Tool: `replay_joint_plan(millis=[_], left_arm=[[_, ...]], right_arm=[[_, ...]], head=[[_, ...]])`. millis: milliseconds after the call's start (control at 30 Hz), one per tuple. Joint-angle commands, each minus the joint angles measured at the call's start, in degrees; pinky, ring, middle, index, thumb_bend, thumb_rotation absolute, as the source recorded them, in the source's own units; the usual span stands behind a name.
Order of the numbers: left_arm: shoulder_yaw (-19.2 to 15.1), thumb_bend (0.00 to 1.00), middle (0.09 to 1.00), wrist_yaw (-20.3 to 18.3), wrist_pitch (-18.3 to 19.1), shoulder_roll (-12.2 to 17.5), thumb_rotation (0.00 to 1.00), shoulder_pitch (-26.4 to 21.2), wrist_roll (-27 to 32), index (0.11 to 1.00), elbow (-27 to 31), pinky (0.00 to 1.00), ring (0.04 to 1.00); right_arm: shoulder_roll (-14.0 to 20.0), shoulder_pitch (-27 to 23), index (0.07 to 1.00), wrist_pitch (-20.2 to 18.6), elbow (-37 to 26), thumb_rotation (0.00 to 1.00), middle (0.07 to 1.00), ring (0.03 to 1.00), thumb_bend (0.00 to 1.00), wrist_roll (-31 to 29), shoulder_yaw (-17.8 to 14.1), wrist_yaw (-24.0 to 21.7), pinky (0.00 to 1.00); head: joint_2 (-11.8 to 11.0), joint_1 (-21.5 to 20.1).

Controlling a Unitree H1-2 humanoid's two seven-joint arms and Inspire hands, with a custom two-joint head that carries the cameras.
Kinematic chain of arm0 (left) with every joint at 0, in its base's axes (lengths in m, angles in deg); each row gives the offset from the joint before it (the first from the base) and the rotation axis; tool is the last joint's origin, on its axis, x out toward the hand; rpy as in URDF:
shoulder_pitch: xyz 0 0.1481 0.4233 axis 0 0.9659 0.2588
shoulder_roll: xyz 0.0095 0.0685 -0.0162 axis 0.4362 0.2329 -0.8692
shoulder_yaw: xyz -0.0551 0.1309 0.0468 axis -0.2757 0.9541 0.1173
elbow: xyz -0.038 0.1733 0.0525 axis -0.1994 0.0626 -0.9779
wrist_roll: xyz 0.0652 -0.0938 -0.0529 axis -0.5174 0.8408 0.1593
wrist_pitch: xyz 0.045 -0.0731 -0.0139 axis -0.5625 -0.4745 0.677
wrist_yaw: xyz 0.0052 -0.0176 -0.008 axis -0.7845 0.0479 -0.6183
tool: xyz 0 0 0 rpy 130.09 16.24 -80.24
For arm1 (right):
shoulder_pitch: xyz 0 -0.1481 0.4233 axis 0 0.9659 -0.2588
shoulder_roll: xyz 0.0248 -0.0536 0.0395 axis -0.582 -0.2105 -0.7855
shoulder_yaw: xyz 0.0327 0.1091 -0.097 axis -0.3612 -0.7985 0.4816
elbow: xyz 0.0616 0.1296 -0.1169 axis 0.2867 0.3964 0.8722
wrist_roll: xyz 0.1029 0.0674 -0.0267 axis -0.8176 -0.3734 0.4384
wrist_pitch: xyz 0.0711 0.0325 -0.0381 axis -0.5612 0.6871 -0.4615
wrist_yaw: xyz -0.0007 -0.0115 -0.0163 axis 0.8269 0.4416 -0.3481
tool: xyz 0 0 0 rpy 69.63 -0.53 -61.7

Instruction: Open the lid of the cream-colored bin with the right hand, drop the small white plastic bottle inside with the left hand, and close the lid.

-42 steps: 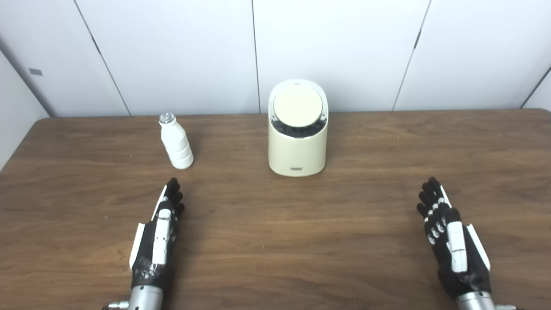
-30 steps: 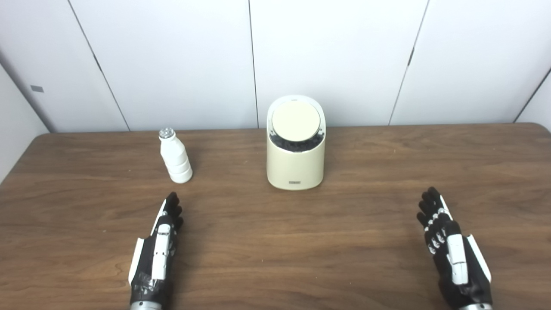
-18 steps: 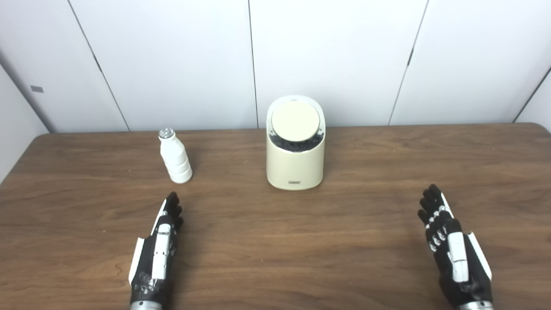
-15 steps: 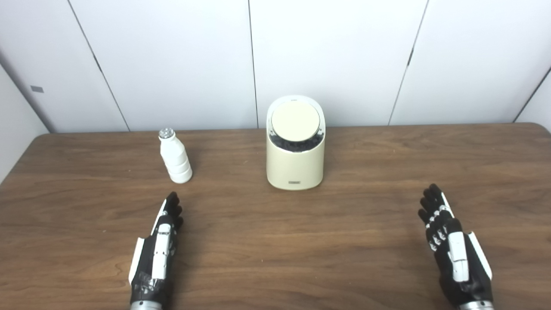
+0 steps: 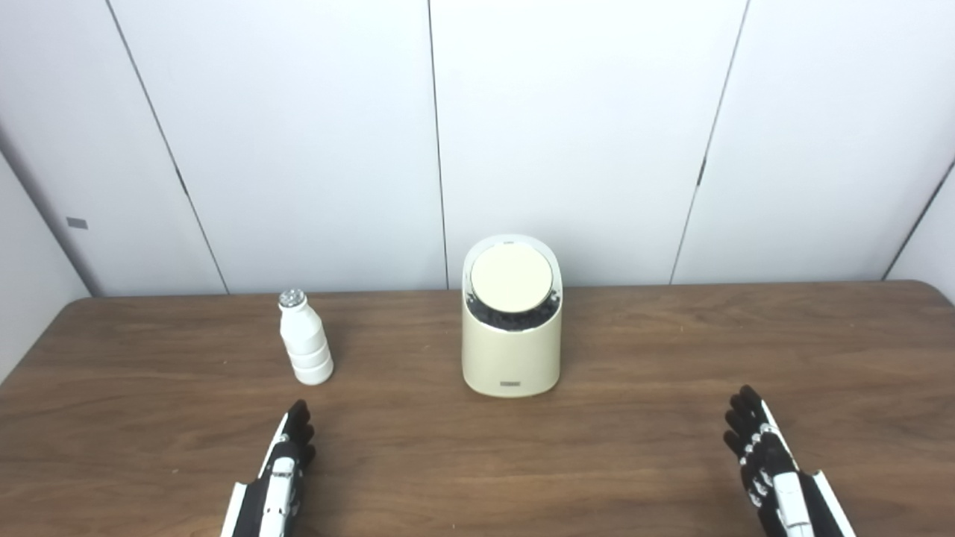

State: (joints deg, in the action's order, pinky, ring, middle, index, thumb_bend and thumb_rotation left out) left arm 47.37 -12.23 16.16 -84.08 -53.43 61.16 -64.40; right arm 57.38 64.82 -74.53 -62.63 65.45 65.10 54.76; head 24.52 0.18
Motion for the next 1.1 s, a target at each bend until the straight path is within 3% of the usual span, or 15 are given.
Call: replay_joint_plan(millis=[0, 267, 400, 500, 633, 800, 1067], left_arm=[[0.83, 0.19, 1.0, 0.22, -0.4, -1.4, 0.99, 1.4, -0.36, 1.0, -2.86, 1.0, 1.0], [0.63, 0.17, 1.0, -0.15, -1.1, -0.95, 0.98, 1.41, -0.22, 1.0, -3.34, 1.0, 1.0], [0.73, 0.17, 1.0, -0.13, -0.61, -1.09, 1.0, 1.51, -0.2, 1.0, -2.98, 1.0, 1.0], [0.81, 0.19, 1.0, -0.27, -0.89, -1.12, 1.0, 1.35, -0.12, 1.0, -3.4, 1.0, 1.0], [0.88, 0.19, 1.0, -0.43, -0.84, -1.23, 0.99, 1.19, 0.07, 1.0, -3.52, 1.0, 1.0], [0.92, 0.19, 1.0, -0.85, -1.08, -1.2, 0.99, 0.85, 0.59, 1.0, -4.11, 1.0, 1.0], [0.88, 0.19, 1.0, -0.43, -1.38, -1.7, 0.97, 0.19, 0.59, 1.0, -5.11, 1.0, 1.0]], right_arm=[[-1.0, 0.63, 0.989, -0.13, 5.64, 0.97, 0.996, 1.0, 0.43, -0.46, 0.32, -0.02, 1.0], [-0.45, -3.72, 0.979, -3.02, 3.13, 0.97, 0.989, 0.986, 0.51, 4.69, 0.31, 1.96, 0.99], [0.17, -6.41, 0.969, -4.06, 1.87, 0.8, 0.981, 0.984, 0.59, 7.23, 0.61, 2.33, 0.96], [0.55, -8.78, 0.96, -5.65, 1.28, 0.76, 0.973, 0.969, 0.62, 9.46, 0.71, 2.9, 0.92], [0.84, -11.51, 0.941, -8.9, -0.87, 0.77, 0.949, 0.942, 0.67, 16.08, 1.5, 4.84, 0.86], [3.05, -16.09, 0.949, -9.74, -1.23, 0.83, 0.953, 0.949, 0.71, 24.07, 3.25, 5.16, 0.92], [4.45, -24.35, 0.947, -12.69, 0.05, 0.83, 0.946, 0.919, 0.71, 28.94, 4.97, 4.68, 0.87]], head=[[-0.24, 0.03], [-0.31, -0.94], [-0.3, -1.38], [-0.32, -1.75], [-0.15, -1.99], [-0.1, -2.35], [0.04, -2.18]])
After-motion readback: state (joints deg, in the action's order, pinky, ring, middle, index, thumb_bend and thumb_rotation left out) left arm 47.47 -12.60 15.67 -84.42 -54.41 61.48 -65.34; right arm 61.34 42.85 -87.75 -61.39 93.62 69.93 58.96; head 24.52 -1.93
